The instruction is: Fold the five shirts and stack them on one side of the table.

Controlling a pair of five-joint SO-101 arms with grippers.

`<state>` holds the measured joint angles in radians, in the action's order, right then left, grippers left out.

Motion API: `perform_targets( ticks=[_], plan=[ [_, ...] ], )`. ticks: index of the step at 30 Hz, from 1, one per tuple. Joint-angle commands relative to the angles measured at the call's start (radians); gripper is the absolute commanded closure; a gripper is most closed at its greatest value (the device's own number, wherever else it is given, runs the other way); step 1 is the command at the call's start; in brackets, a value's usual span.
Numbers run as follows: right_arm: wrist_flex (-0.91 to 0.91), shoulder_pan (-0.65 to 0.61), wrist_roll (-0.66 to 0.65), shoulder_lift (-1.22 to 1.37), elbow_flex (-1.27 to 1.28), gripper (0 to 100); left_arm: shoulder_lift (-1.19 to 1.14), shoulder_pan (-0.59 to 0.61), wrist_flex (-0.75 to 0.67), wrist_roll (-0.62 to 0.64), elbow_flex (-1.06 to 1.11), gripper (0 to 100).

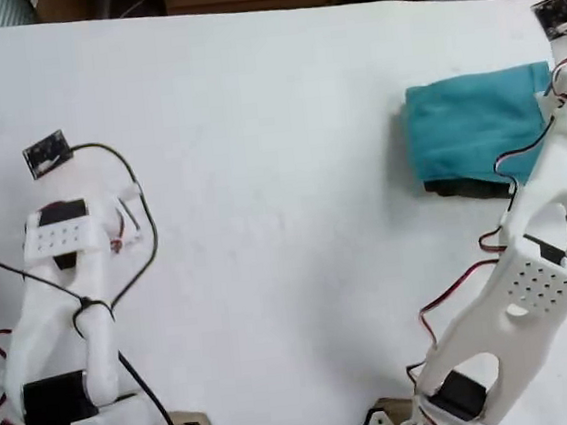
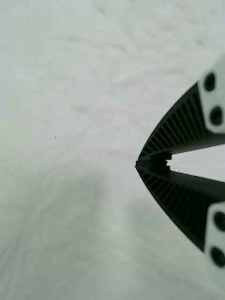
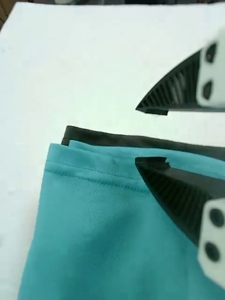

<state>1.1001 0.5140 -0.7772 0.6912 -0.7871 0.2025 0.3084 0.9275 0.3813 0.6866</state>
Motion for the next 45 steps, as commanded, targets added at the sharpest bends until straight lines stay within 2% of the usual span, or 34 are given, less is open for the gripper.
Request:
perform_targets(
  ticks=[1, 6, 10, 12, 15, 18, 22, 26, 30, 37, 45],
  plan=[
    [0.139, -0.012, 0.126, -0.022, -0.092, 98.5, 0.006, 0.008, -0.008, -0.014, -0.005, 97],
    [0.429, -0.045, 0.278, -0.022, -0.281, 95.7, 0.014, 0.077, 0.011, -0.048, -0.062, 97],
    [0.657, -0.101, 0.296, -0.022, -0.474, 95.4, 0.014, 0.233, 0.146, -0.364, -0.206, 97],
    [0.673, -0.117, 0.298, -0.028, -0.508, 95.4, 0.014, 0.336, 0.198, -0.508, -0.289, 97],
    [0.673, -0.12, 0.298, -0.068, -0.474, 95.3, 0.006, 0.506, 0.212, -0.635, -0.407, 97],
    [0.673, -0.143, 0.296, -0.154, -0.334, 95.3, 0.003, 0.657, 0.186, -0.74, -0.51, 93],
    [0.673, -0.196, 0.287, -0.403, -0.02, 95.3, 0.002, 0.809, 0.097, -0.827, -0.549, 78],
    [0.67, -0.283, 0.245, -0.725, 0.333, 95.7, -0.051, 0.905, -0.031, -0.916, -0.556, 78],
    [0.668, -0.387, 0.213, -1.032, 0.637, 95.7, -0.221, 0.947, -0.094, -0.991, -0.621, 79],
    [0.647, -0.478, 0.21, -1.394, 1.011, 95.7, -0.583, 0.99, -0.04, -0.991, -1.029, 79],
    [0.588, -0.47, 0.213, -1.506, 1.249, 95.7, -0.91, 1.017, 0.114, -0.994, -1.475, 79]
  ],
)
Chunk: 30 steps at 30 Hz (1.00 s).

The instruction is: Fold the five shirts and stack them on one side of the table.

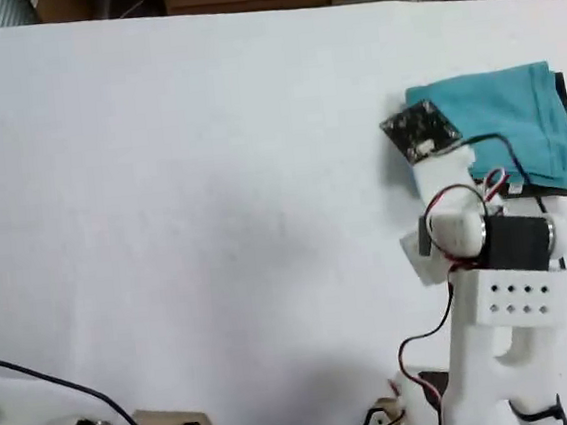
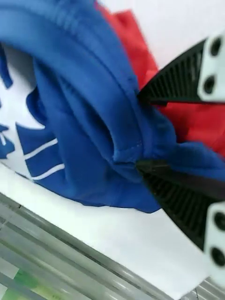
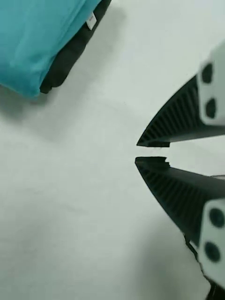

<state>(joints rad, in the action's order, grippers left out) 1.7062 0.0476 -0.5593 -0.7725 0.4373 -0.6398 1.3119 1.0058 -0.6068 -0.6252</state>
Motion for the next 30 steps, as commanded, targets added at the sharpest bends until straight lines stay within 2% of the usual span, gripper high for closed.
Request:
perform_targets(
  ticks=[1, 4, 7, 12, 17, 30],
  plan=[
    [-0.018, -0.004, -0.003, -0.045, 0.029, 95.7, -0.106, 0.015, 0.054, -0.018, -0.202, 80],
    [-0.016, -0.004, 0.0, -0.048, 0.029, 95.7, -0.193, 0.011, 0.141, -0.068, -0.314, 85],
    [-0.016, -0.005, 0.002, -0.048, 0.029, 95.7, -0.23, -0.006, 0.256, -0.032, -0.441, 99],
    [-0.016, -0.008, 0.002, -0.041, 0.029, 95.7, -0.215, -0.094, 0.517, 0.146, -0.691, 97],
    [-0.016, -0.008, 0.002, -0.039, 0.031, 95.7, -0.172, -0.305, 0.787, 0.198, -1.01, 97],
    [-0.045, -0.004, 0.002, -0.047, 0.103, 95.7, 0.172, -0.766, 0.775, 0.318, -1.03, 97]
  ],
)
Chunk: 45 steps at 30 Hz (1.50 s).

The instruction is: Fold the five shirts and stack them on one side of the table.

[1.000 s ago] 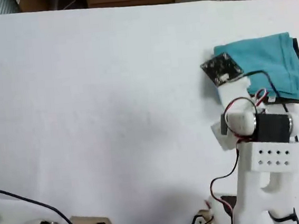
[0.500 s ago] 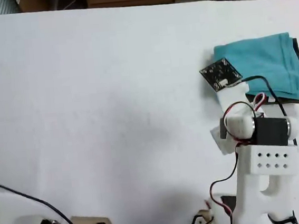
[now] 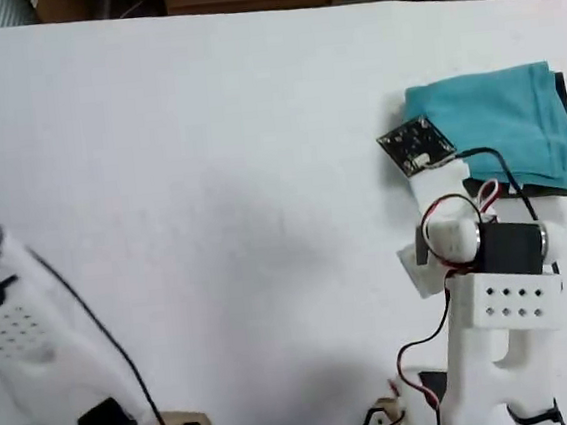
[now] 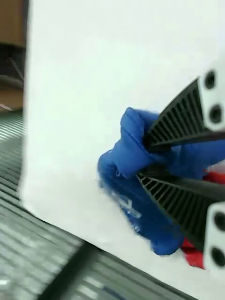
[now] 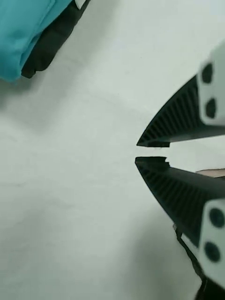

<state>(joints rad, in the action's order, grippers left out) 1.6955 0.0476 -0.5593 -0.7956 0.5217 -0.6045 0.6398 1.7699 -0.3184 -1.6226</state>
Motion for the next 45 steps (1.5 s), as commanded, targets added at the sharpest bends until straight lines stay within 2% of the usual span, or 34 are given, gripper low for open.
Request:
perform_targets(
  ticks=[1, 10, 18, 25, 27, 30, 36, 39, 41, 45],
  plan=[
    [-0.045, -0.004, 0.002, -0.025, 0.035, 95.7, 0.157, -0.124, 0.011, 0.038, -0.033, 97],
    [-0.117, -0.012, 0.002, -0.025, 0.097, 95.7, 0.193, -0.345, 0.015, 0.083, -0.021, 97],
    [-0.117, -0.007, 0.002, -0.025, 0.097, 95.4, 0.203, -0.514, 0.015, 0.169, 0.243, 97],
    [-0.117, -0.007, 0.002, -0.025, 0.1, 95.4, 0.203, -0.629, 0.015, 0.163, 0.381, 97],
    [-0.117, -0.01, 0.002, -0.025, 0.101, 95.4, 0.204, -0.634, 0.015, 0.163, 0.397, 93],
    [-0.117, -0.012, 0.002, -0.022, 0.101, 95.4, 0.206, -0.609, 0.015, 0.161, 0.397, 84],
    [-0.185, -0.013, 0.008, -0.015, 0.104, 95.3, 0.199, -0.423, 0.012, 0.095, 0.404, 85],
    [-0.236, -0.035, 0.1, 0.001, 0.103, 93.0, 0.198, -0.305, 0.009, 0.058, 0.404, 85],
    [-0.251, -0.099, 0.141, 0.044, 0.1, 87.3, 0.195, -0.221, 0.011, 0.032, 0.407, 85],
    [-0.317, -0.317, 0.17, 0.202, 0.095, 77.4, 0.195, -0.052, 0.011, -0.017, 0.467, 85]
  ],
)
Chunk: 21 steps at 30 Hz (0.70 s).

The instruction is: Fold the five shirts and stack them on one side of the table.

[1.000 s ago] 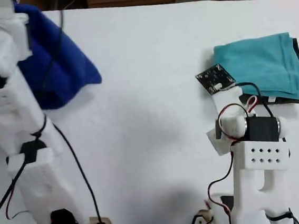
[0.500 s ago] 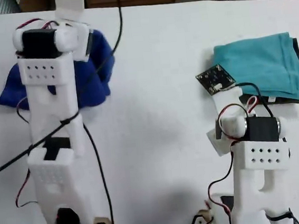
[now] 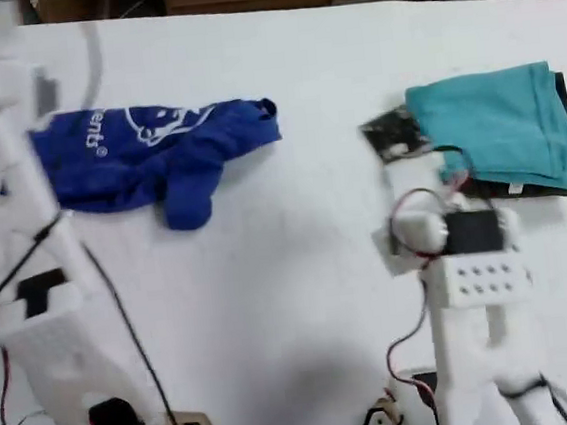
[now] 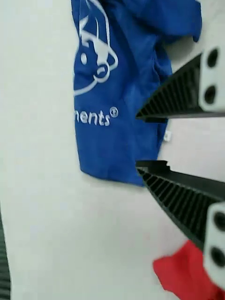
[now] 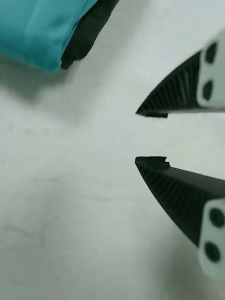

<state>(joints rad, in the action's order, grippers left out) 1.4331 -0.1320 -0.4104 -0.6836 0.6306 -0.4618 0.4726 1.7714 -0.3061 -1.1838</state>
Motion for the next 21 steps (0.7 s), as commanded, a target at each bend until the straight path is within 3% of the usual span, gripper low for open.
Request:
perform_targets(
  ticks=[1, 11, 21],
  plan=[
    [-0.084, -0.191, 0.029, 0.137, -0.018, 77.2, 0.052, 0.152, 0.009, -0.037, 0.054, 85],
    [-0.165, -0.613, 0.138, 0.591, -0.45, 81.4, 0.052, 0.443, 0.005, -0.043, 0.275, 85],
    [-0.159, -0.748, 0.367, 1.067, -0.965, 81.2, 0.052, 0.631, -0.052, -0.048, 0.283, 85]
  ],
)
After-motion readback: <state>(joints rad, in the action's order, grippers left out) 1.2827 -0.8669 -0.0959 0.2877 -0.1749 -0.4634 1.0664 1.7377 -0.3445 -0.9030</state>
